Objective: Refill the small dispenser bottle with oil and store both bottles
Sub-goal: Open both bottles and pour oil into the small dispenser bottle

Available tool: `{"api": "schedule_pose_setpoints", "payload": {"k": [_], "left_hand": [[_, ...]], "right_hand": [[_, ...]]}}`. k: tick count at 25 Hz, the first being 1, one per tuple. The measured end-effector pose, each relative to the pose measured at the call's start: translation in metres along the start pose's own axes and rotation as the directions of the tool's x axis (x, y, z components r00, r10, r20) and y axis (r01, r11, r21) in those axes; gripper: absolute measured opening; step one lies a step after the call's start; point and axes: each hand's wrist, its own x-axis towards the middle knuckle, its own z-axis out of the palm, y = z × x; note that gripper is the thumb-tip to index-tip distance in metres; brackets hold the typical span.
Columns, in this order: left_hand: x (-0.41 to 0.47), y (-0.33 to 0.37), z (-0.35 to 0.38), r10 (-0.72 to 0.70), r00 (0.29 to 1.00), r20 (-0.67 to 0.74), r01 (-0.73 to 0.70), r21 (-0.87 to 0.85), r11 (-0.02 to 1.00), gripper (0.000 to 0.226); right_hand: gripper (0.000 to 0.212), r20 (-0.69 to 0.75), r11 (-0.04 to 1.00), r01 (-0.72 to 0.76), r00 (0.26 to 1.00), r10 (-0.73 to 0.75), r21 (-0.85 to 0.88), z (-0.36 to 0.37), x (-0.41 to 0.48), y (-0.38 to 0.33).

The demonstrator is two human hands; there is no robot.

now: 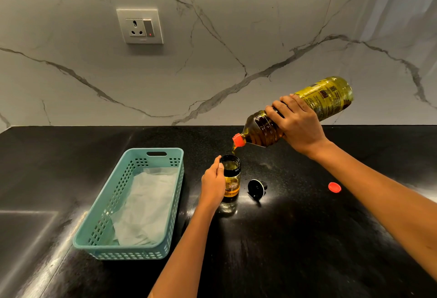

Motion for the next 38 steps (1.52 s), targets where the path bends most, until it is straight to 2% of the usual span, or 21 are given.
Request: {"api": "schedule_pose_setpoints", "payload": {"k": [8, 21, 38], "left_hand": [[-0.0006, 0.0007, 0.0007, -0.005, 1.0, 0.001, 0.005, -0.003, 1.0, 0.04], [0.0011, -0.0031, 0.0014, 0.008, 1.0, -0.004, -0.008, 0.012, 1.0, 0.04], [0.008, -0.0084, -0.004, -0.017, 0.997, 0.07, 0.026, -0.116, 0.993, 0.041]], "right_hand": [[0.051, 0.019, 1.0, 0.004, 1.0, -0.004, -0.008, 0.0, -0.0012, 0.0004], [0.046, -0.002, 1.0, -0.003, 1.0, 0.003, -0.009, 0.0014, -0.0013, -0.0005], [0.05, 0.009, 1.0, 0.014, 1.0, -0.014, -0.013, 0.0008, 0.0008, -0.0001]]}}
